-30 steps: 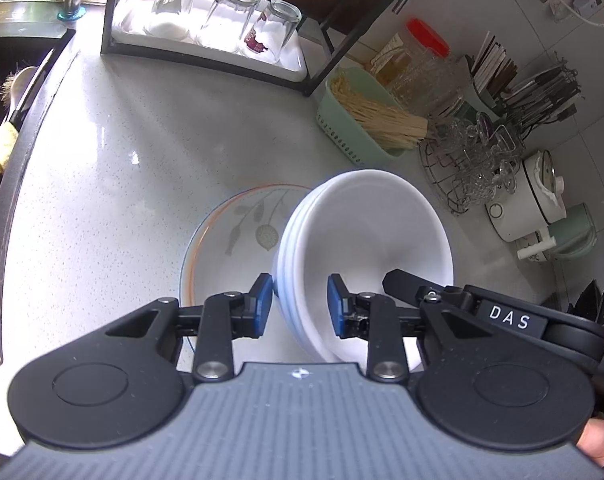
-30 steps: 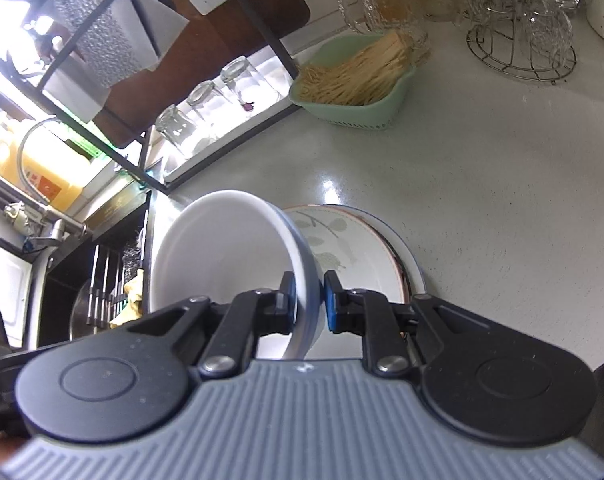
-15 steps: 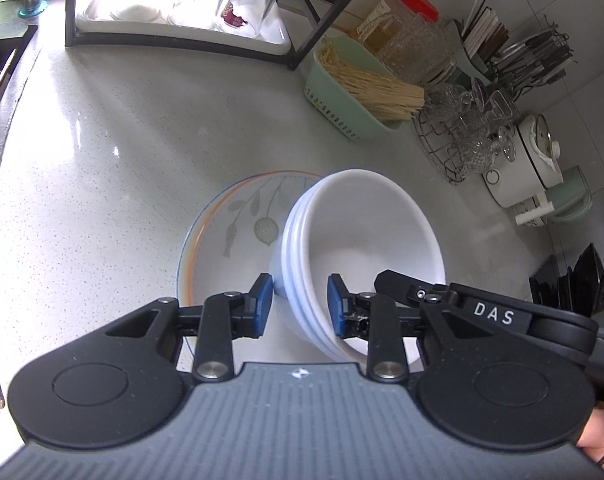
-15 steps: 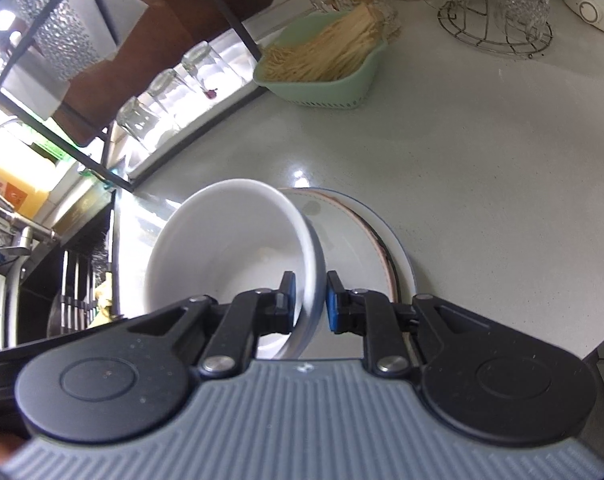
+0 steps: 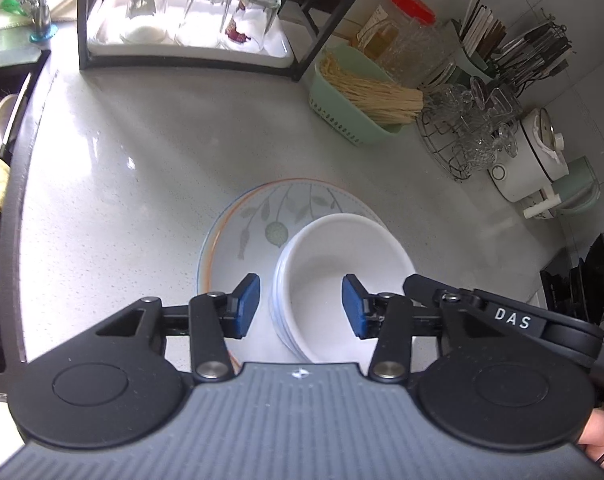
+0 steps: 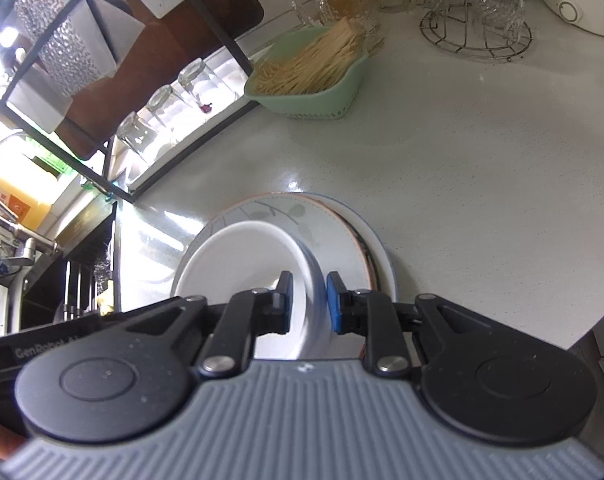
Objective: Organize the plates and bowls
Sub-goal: 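Lower the bowl stack onto the leaf-print plate with both grippers, then open both grippers and lift them away from the stacked dishes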
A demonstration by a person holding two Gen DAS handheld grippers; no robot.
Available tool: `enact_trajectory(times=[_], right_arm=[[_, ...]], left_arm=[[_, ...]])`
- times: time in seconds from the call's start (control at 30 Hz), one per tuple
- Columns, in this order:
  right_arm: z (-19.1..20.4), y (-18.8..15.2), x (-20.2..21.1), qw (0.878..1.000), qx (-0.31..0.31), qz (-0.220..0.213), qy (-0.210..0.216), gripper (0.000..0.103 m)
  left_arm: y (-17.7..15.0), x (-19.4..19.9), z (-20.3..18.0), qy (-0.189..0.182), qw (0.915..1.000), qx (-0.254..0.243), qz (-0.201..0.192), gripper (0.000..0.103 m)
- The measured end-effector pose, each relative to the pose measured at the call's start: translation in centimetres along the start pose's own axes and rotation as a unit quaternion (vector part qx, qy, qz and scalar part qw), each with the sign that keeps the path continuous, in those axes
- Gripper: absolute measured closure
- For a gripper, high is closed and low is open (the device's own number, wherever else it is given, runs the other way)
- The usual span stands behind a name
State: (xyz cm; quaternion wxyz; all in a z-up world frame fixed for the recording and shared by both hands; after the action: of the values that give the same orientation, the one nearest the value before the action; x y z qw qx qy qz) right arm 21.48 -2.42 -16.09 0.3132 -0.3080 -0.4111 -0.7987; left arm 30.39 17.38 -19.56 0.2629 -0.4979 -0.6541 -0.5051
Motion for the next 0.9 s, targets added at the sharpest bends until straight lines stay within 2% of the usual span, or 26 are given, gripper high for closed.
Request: enact_trajectory(times=[0.23, 0.37, 0.63, 0.9], right_arm=[[0.7, 1.6, 3.0, 0.999, 0.025, -0.023, 0.007, 0.081], [1.4, 3.1, 5.3, 0.997, 0.054, -0.049, 0.017, 0.081], [2.3, 5.9, 11.9, 0.984, 0.125, -0.120, 0.045, 0.081], [0.6, 5.7, 18.6, 0.968, 0.183, -0.153, 0.078, 0.081]], left_arm=[[1.0, 3.7, -1.8, 0.021, 0.9992, -0.024, -0.025, 0.052], [1.9, 6.4, -3.4, 0.034, 0.9968, -0.040, -0.061, 0.052], [2.3, 13.1, -6.9, 0.065, 0.9853, -0.045, -0.152, 0.052], [-1.0, 18.3, -12.1, 0.103, 0.9701, -0.035, -0.217, 0.050]])
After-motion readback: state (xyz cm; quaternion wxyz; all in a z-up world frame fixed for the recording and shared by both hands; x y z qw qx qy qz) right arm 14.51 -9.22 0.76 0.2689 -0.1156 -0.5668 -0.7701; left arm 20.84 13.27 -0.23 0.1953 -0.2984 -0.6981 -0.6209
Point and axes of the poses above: each gripper's, at about its wrist camera, not at the fingertips, and x roughly against the way its jaws point, z to its left, y to its top, the point moved 7 cm from there along -x, roughly the way its jaws point, and after that the axes turned 6 degrees about y, right-handed, at the moved point
